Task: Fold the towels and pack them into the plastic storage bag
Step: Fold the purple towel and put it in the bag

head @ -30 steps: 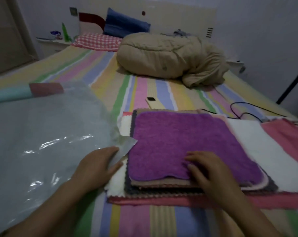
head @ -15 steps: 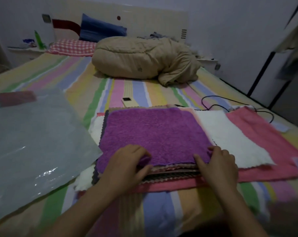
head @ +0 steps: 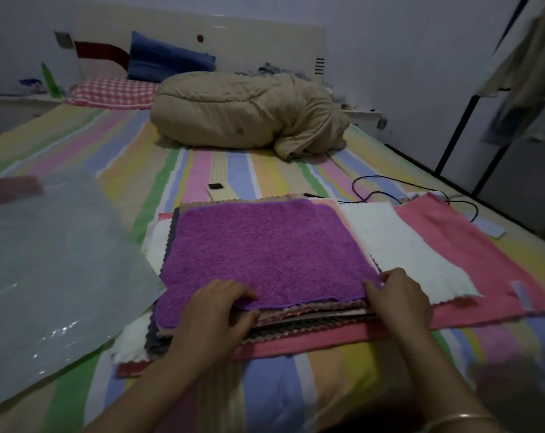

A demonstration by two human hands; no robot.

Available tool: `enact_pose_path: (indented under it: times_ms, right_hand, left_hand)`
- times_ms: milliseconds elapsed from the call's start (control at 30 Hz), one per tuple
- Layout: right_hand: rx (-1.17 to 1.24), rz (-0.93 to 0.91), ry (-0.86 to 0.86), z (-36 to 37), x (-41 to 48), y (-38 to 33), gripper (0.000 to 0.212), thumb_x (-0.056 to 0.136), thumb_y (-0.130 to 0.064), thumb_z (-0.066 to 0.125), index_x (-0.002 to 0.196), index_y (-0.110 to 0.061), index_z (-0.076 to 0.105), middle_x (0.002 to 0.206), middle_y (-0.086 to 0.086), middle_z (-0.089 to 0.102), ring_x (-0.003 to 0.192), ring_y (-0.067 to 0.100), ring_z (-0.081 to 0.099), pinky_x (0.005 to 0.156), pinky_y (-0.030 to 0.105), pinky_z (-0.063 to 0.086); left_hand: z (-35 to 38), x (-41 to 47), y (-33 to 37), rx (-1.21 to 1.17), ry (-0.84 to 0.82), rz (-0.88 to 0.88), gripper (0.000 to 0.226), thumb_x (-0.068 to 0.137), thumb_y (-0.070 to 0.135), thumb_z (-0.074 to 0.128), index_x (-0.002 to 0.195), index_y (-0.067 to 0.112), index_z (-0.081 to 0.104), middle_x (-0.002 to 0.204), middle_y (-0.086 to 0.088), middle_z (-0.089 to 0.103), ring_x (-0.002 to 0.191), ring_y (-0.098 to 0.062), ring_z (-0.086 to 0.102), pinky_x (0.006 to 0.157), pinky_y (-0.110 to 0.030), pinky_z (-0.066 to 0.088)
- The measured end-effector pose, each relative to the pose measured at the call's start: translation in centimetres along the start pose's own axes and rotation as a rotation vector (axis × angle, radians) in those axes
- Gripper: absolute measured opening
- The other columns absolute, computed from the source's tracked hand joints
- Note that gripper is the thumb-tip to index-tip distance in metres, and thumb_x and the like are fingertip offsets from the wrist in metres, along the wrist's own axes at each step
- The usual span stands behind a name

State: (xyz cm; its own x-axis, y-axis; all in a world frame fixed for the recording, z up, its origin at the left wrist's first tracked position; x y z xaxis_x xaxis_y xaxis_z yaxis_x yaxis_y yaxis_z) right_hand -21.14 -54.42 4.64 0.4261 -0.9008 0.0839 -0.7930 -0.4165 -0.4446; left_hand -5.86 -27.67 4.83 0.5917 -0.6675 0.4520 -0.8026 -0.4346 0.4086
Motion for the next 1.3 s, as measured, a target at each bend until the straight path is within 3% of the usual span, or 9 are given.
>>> enact_pose_path:
  times_ms: [233, 333, 567, 700, 900, 1033, 1133, 1200, 1300]
  right_hand:
    - [-0.124, -0.121, 0.170, -1.3, 0.5, -2.6, 0.015, 0.087, -0.022, 0.055, 0.093, -0.014, 0.066, 0.097, 0.010, 0.067, 0.094, 0.034, 0.059, 0.073, 0.035, 0.045]
    - [-0.145, -0.126, 0.149, -1.4, 1.4, -4.4, 0.016, 0.091, -0.010, 0.051, 0.106, -0.010, 0.058, 0.104, 0.013, 0.064, 0.093, 0.034, 0.060, 0.066, 0.031, 0.037]
    - [-0.259, -0.004, -0.034, 1.0, 3.1, -1.5, 0.026, 0.088, -0.019, 0.061, 0.108, -0.003, 0.055, 0.112, 0.019, 0.061, 0.103, 0.036, 0.060, 0.076, 0.034, 0.046]
    - [-0.229, -0.035, 0.042, 0.8, 2.6, -1.5, 0.011, 0.086, -0.020, 0.062, 0.089, -0.010, 0.065, 0.094, 0.013, 0.067, 0.087, 0.032, 0.063, 0.063, 0.028, 0.037]
    - [-0.054, -0.263, 0.264, -2.4, 0.4, -5.3, 0.012, 0.088, -0.029, 0.062, 0.090, -0.018, 0.064, 0.090, 0.002, 0.060, 0.085, 0.026, 0.055, 0.068, 0.033, 0.040]
    - [0.358, -0.569, 0.085, -2.3, -3.8, -13.5, 0.010, 0.083, -0.025, 0.069, 0.081, -0.021, 0.060, 0.083, -0.007, 0.060, 0.078, 0.012, 0.056, 0.067, 0.028, 0.040]
    - [0.424, -0.800, -0.256, 0.3, -7.3, -19.1, 0.011, 0.086, -0.034, 0.066, 0.090, -0.024, 0.067, 0.092, -0.011, 0.068, 0.085, 0.003, 0.060, 0.078, 0.023, 0.047]
    - [0.432, -0.816, -0.464, 2.1, -7.2, -20.6, 0.018, 0.091, -0.041, 0.059, 0.096, -0.025, 0.067, 0.096, -0.014, 0.068, 0.091, -0.001, 0.060, 0.084, 0.022, 0.046]
    - [0.393, -0.772, -0.438, 3.0, -3.4, -20.9, 0.019, 0.096, -0.028, 0.053, 0.108, -0.021, 0.066, 0.108, -0.009, 0.067, 0.099, 0.006, 0.059, 0.092, 0.029, 0.046]
  left_hand:
    - [-0.1, 0.0, 0.2, -0.047, -0.032, -0.015, 0.032, 0.074, 0.054, 0.051, 0.092, 0.032, 0.066, 0.089, 0.020, 0.063, 0.084, -0.004, 0.056, 0.071, -0.025, 0.047]
    - [-0.3, 0.0, -0.3, -0.114, -0.031, -0.049, 0.038, 0.074, 0.058, 0.049, 0.097, 0.033, 0.067, 0.093, 0.022, 0.063, 0.088, -0.001, 0.056, 0.075, -0.024, 0.047]
    - [-0.2, -0.4, -0.6, -0.161, -0.032, -0.016, 0.031, 0.076, 0.050, 0.053, 0.098, 0.033, 0.067, 0.096, 0.024, 0.061, 0.092, 0.000, 0.056, 0.080, -0.022, 0.045]
    - [-0.1, -0.3, -0.6, -0.153, -0.007, -0.027, 0.029, 0.076, 0.051, 0.053, 0.095, 0.033, 0.066, 0.095, 0.025, 0.061, 0.091, 0.001, 0.055, 0.077, -0.023, 0.045]
    - [-0.4, 0.1, -0.9, -0.226, -0.030, -0.093, 0.031, 0.081, 0.054, 0.050, 0.093, 0.032, 0.069, 0.090, 0.026, 0.066, 0.088, 0.006, 0.059, 0.078, -0.021, 0.047]
    - [0.1, 1.3, -3.4, -0.687, -0.081, -0.438, 0.017, 0.098, 0.027, 0.050, 0.096, 0.023, 0.067, 0.089, 0.008, 0.074, 0.084, -0.009, 0.069, 0.078, -0.028, 0.050]
    - [-0.3, 1.8, -5.0, -1.004, -0.006, -0.732, 0.022, 0.101, 0.020, 0.041, 0.099, 0.015, 0.062, 0.080, -0.005, 0.073, 0.069, -0.018, 0.068, 0.070, -0.030, 0.053]
    - [-0.4, 1.7, -5.6, -1.026, -0.001, -0.816, 0.023, 0.101, 0.022, 0.041, 0.102, 0.013, 0.062, 0.063, 0.002, 0.065, 0.058, -0.011, 0.062, 0.056, -0.021, 0.053]
    - [0.0, 1.6, -6.4, -0.935, 0.002, -0.819, 0.021, 0.098, 0.023, 0.051, 0.113, 0.011, 0.059, 0.059, 0.005, 0.060, 0.048, -0.004, 0.054, 0.052, -0.017, 0.045]
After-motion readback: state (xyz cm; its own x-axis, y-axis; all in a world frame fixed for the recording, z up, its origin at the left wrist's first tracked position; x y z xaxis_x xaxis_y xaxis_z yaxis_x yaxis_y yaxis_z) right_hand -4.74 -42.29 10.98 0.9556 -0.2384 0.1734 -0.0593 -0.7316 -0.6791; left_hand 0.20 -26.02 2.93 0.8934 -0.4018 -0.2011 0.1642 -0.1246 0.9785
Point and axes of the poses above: each hand's wrist, its own x-axis towards the middle knuckle, its own z-axis out of the palm, y = z × x, the point moved 8 cm from there along x, towards the middle knuckle
